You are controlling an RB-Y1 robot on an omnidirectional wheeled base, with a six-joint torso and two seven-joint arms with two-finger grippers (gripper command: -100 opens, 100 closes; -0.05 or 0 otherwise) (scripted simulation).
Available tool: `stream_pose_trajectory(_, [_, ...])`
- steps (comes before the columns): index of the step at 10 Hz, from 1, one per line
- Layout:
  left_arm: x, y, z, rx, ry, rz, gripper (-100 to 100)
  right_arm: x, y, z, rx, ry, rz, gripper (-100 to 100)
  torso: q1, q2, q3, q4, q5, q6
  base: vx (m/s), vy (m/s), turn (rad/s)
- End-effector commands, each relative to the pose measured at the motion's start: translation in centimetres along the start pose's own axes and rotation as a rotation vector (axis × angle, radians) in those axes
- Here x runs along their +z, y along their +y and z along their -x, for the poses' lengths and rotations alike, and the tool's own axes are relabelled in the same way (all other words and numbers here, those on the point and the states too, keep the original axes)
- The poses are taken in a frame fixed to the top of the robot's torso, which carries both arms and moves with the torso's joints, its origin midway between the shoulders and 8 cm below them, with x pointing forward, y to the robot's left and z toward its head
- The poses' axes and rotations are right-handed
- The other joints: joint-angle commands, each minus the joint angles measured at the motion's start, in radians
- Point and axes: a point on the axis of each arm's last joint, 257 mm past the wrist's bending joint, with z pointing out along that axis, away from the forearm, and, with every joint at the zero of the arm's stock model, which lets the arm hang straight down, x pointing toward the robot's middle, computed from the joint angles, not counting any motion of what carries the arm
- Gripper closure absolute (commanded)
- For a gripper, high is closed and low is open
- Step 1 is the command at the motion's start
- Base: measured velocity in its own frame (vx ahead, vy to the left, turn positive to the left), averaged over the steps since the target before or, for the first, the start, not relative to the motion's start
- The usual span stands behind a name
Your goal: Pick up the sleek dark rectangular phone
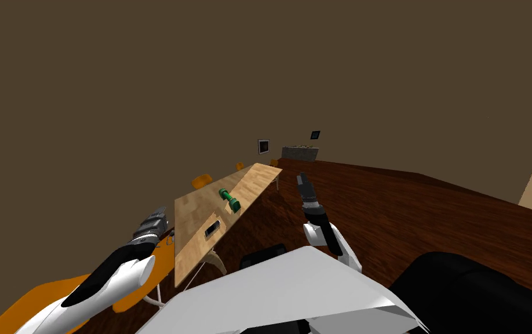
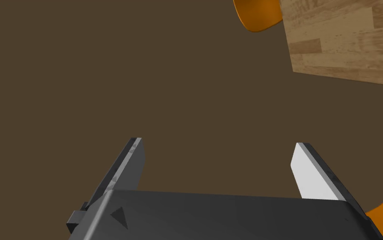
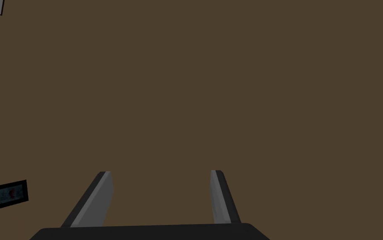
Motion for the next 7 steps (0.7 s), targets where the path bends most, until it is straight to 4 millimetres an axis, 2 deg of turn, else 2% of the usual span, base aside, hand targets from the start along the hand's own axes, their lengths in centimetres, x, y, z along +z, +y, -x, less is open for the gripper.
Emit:
stream_pose_trajectory(1, [0.5,1.7,1.8,-0.016,-0.034,0.060,-100,0.0,0.0,0.0,0.000,0.000,0.000,0,0.000,0.000,0.000,0.000,0.000,0.000,0.023,-0.019,-0.098])
stream_pose_trajectory(2, [0.4,2.5,1.8,-0.016,-0.035,0.089,-100,0.0,0.0,0.0,0.000,0.000,0.000,0,0.000,-0.001,0.000,0.000,0.000,0.000,0.026,-0.015,-0.068])
stream_pose_trajectory(3, [0.7,4.1,3.5,-0.037,-0.066,0.141,-100,0.0,0.0,0.0,0.000,0.000,0.000,0,0.000,-0.001,0.000,0.000,0.000,0.000,0.031,-0.025,-0.109])
stream_pose_trajectory(5, [0.6,4.8,3.6,-0.038,-0.068,0.167,-100,0.0,0.0,0.0,0.000,0.000,0.000,0,0.000,-0.001,0.000,0.000,0.000,0.000,0.021,-0.015,-0.020])
stream_pose_trajectory(6, [0.8,6.5,5.1,-0.063,-0.098,0.222,-100,0.0,0.0,0.0,0.000,0.000,0.000,0,0.000,0.000,0.000,0.000,0.000,0.000,0.027,-0.020,-0.108])
stream_pose_trajectory(7, [0.6,7.1,5.1,-0.064,-0.099,0.245,-100,0.0,0.0,0.0,0.000,0.000,0.000,0,0.000,-0.001,0.000,0.000,0.000,0.000,0.028,-0.017,-0.064])
